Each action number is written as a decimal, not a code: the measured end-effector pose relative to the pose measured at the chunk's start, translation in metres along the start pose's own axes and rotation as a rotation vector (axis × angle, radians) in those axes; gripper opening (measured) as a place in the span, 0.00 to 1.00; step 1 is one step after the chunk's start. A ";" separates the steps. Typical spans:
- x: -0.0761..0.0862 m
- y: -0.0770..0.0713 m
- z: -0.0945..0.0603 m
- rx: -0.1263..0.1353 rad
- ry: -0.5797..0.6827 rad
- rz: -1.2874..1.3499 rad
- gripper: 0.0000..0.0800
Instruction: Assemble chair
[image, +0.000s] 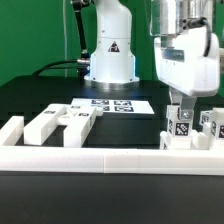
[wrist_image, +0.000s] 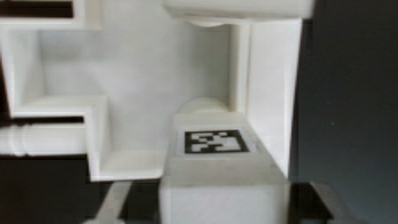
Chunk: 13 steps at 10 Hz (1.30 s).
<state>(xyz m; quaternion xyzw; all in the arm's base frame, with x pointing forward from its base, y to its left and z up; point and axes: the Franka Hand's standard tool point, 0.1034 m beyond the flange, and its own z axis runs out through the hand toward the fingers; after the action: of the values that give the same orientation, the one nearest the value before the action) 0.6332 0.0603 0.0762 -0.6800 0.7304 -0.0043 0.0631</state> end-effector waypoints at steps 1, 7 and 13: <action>0.000 0.000 0.000 0.000 -0.005 0.048 0.36; 0.001 0.000 0.001 -0.004 -0.016 0.407 0.36; 0.000 0.001 0.002 -0.001 -0.021 0.314 0.74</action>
Offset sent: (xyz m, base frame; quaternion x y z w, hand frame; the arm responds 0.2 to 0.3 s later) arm -0.0026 -0.0021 -0.0049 -0.0083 0.0103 0.2364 0.9716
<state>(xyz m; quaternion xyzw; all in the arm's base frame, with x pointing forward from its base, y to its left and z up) 0.6327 0.0608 0.0746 -0.5577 0.8269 0.0130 0.0705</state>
